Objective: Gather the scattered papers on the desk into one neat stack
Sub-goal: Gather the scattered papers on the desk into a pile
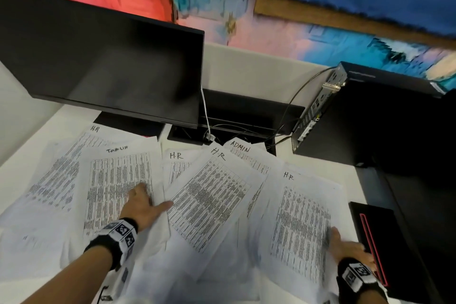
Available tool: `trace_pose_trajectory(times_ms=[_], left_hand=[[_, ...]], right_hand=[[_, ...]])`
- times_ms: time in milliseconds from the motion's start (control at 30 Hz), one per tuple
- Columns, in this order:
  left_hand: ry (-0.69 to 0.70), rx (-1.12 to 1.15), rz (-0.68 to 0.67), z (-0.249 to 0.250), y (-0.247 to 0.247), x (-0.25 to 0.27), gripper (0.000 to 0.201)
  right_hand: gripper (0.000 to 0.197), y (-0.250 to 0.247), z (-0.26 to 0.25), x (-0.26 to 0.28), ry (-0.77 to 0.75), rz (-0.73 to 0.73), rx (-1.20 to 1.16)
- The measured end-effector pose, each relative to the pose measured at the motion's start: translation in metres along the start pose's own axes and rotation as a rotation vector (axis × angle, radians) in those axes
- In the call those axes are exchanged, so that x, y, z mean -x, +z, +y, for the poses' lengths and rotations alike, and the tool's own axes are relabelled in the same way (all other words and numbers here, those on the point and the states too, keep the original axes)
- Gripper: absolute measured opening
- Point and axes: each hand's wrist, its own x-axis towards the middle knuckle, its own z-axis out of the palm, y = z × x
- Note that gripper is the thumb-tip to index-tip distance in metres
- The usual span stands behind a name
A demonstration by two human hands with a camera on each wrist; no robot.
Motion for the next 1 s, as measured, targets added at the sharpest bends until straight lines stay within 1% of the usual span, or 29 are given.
trace_pose_trajectory(times_ms=[100, 133, 200, 233, 267, 300, 367, 433, 467, 500, 533, 600, 633, 666, 700, 766, 800, 833, 866, 933, 966, 1000], left_hand=[[0.048, -0.023, -0.049, 0.003, 0.002, -0.007, 0.131], [0.065, -0.072, -0.073, 0.004, 0.002, -0.007, 0.132], [0.108, -0.192, -0.125, 0.007, 0.002, -0.004, 0.129], [0.124, -0.228, -0.148, 0.009, 0.002, -0.003, 0.125], [0.132, -0.250, -0.176, 0.012, -0.001, -0.001, 0.121], [0.144, -0.263, -0.195, 0.013, -0.001, 0.001, 0.118], [0.166, -0.286, -0.217, 0.014, -0.002, 0.002, 0.115], [0.197, -0.316, -0.232, 0.014, -0.003, 0.007, 0.113], [0.210, -0.320, -0.236, 0.013, -0.002, 0.009, 0.111], [0.218, -0.314, -0.245, 0.013, -0.002, 0.011, 0.109], [0.224, -0.291, -0.256, 0.013, -0.003, 0.014, 0.107], [0.251, -0.143, -0.241, 0.014, -0.004, 0.017, 0.096], [0.255, -0.035, -0.199, 0.014, -0.007, 0.018, 0.085], [0.252, 0.046, -0.112, 0.013, -0.011, 0.018, 0.076], [0.231, 0.077, 0.006, 0.011, -0.017, 0.016, 0.071], [0.135, -0.001, 0.250, 0.001, -0.033, 0.010, 0.073], [0.058, -0.069, 0.336, -0.007, -0.041, 0.006, 0.078], [-0.044, -0.113, 0.376, -0.013, -0.051, 0.004, 0.085], [-0.159, -0.129, 0.382, -0.019, -0.061, 0.004, 0.093], [-0.353, -0.093, 0.352, -0.032, -0.072, 0.004, 0.104], [-0.407, -0.054, 0.329, -0.037, -0.074, 0.005, 0.109], [-0.430, -0.018, 0.308, -0.042, -0.073, 0.005, 0.112]], right_hand=[[0.103, 0.000, -0.014, -0.001, -0.035, -0.070, -0.057], [0.107, 0.003, -0.021, -0.004, -0.046, -0.103, -0.092], [0.110, 0.008, -0.032, -0.004, -0.063, -0.236, -0.239], [0.102, 0.010, -0.037, -0.002, -0.086, -0.302, -0.312], [0.088, 0.009, -0.044, 0.002, -0.127, -0.343, -0.345], [0.073, 0.007, -0.052, 0.007, -0.185, -0.352, -0.362], [0.050, 0.000, -0.069, 0.029, -0.346, -0.259, -0.324], [0.023, -0.017, -0.083, 0.063, -0.573, -0.070, -0.208], [0.014, -0.028, -0.088, 0.080, -0.688, 0.055, -0.137], [0.012, -0.041, -0.093, 0.099, -0.785, 0.187, -0.090], [0.014, -0.055, -0.097, 0.120, -0.871, 0.306, -0.096], [0.017, -0.083, -0.103, 0.154, -1.005, 0.496, -0.188], [0.019, -0.097, -0.106, 0.170, -1.058, 0.550, -0.267], [0.022, -0.109, -0.108, 0.182, -1.087, 0.558, -0.342], [0.025, -0.118, -0.110, 0.189, -1.086, 0.550, -0.406], [0.027, -0.123, -0.116, 0.191, -1.018, 0.456, -0.535], [0.028, -0.119, -0.117, 0.189, -0.973, 0.369, -0.601], [0.030, -0.109, -0.118, 0.184, -0.927, 0.259, -0.665], [0.031, -0.093, -0.117, 0.179, -0.866, 0.133, -0.719], [0.032, -0.054, -0.110, 0.168, -0.749, -0.111, -0.736], [0.032, -0.035, -0.105, 0.165, -0.678, -0.229, -0.715], [0.033, -0.013, -0.098, 0.158, -0.608, -0.340, -0.686]])
